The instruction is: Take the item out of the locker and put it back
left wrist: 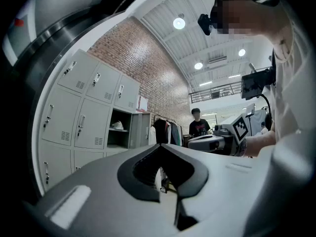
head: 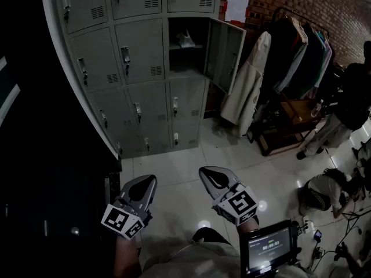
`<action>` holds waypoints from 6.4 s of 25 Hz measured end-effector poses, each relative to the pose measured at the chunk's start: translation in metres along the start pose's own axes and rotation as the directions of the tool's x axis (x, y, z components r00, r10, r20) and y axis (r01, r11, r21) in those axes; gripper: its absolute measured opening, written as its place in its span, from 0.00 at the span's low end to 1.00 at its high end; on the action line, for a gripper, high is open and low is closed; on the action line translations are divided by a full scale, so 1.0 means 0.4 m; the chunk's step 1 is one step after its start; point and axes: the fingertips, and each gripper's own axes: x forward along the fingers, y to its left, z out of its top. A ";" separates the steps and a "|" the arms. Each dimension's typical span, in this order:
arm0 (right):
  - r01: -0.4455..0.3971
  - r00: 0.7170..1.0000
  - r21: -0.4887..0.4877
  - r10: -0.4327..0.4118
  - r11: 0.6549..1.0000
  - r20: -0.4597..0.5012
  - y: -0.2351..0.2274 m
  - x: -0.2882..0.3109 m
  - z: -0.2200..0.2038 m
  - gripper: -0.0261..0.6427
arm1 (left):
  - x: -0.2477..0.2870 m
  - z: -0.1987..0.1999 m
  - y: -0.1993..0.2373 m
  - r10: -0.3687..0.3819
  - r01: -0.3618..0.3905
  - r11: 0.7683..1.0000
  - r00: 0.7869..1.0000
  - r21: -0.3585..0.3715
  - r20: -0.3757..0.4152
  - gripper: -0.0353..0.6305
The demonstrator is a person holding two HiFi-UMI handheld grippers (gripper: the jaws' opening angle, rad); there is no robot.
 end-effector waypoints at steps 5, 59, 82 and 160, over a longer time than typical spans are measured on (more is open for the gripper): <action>-0.011 1.000 0.011 0.011 1.000 -0.008 -0.052 0.101 -0.029 0.04 | 0.044 -0.030 0.086 0.007 -0.006 1.000 1.000 0.020 -0.015 0.06; 0.331 0.941 -0.118 -0.337 0.936 -0.031 -1.431 1.352 0.253 0.08 | 1.058 -0.003 1.096 -0.054 0.056 0.998 0.997 0.035 -0.059 0.06; 0.212 0.972 -0.001 -0.211 0.977 0.106 -1.085 0.932 0.132 0.06 | 1.067 0.081 0.972 -0.077 0.074 0.991 0.997 0.110 0.025 0.06; 0.267 0.925 0.017 -0.261 0.963 0.277 -0.982 0.965 0.209 0.05 | 0.944 0.070 0.997 -0.052 0.049 0.995 0.998 0.091 0.024 0.06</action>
